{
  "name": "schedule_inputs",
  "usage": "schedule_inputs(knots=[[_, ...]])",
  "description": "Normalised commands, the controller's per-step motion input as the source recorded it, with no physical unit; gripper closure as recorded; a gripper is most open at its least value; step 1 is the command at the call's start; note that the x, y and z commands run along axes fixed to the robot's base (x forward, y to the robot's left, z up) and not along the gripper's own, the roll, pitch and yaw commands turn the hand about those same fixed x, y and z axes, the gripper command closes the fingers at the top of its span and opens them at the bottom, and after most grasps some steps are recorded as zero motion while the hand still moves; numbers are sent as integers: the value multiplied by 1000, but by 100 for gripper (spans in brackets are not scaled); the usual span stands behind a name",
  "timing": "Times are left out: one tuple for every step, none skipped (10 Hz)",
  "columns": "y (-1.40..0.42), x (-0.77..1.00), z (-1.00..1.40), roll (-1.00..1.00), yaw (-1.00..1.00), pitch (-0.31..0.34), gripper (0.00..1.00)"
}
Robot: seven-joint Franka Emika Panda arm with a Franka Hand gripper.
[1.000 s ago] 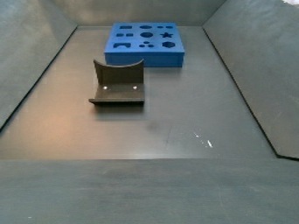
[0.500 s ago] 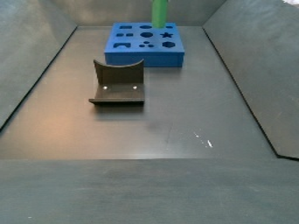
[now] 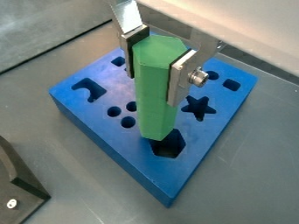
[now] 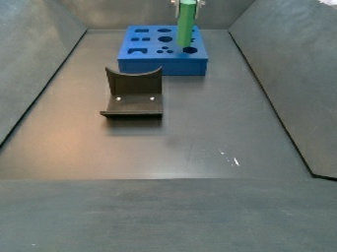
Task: Insert the hexagon object.
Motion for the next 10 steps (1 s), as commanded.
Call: schedule_inputs(knots=[[0,-94,-231,86,0,0,100],[0,-89,-160,13,-3,0,100],[0,-49,-63,6,0,0,100],[29,-126,-114,46,0,0,100],[0,-177,-191,69,0,0,100],[0,-123,-266,79,0,-3,100],[-6,0,-326,44,0,-66,100],[-66,0,-351,26,6,-120,100],[-63,51,-460,63,77,-167,100],[-31,0,-577,91,69,-204,100]])
